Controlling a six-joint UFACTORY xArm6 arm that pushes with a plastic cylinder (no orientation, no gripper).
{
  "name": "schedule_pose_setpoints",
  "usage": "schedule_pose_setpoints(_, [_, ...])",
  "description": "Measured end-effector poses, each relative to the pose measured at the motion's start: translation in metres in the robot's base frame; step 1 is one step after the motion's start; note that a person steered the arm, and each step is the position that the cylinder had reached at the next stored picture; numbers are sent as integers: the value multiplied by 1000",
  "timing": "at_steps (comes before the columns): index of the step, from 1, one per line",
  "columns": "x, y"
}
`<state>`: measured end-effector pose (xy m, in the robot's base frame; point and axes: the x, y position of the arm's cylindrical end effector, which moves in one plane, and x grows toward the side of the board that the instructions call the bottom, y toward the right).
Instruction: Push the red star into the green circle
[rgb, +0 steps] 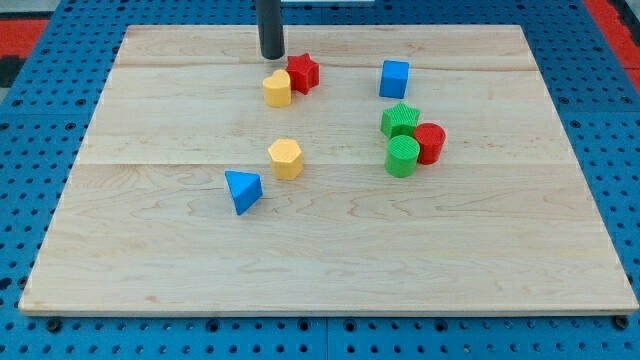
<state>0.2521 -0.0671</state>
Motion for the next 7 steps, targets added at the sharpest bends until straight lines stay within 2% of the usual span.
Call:
schedule_pose_setpoints(1, [29,64])
schedule_pose_setpoints(2, [83,100])
schedule_pose_setpoints(3, [121,125])
schedule_pose_setpoints(4, [92,112])
schedule_pose_setpoints(5, [134,94])
schedule_pose_setpoints(6, [165,108])
schedule_pose_setpoints(7, [124,94])
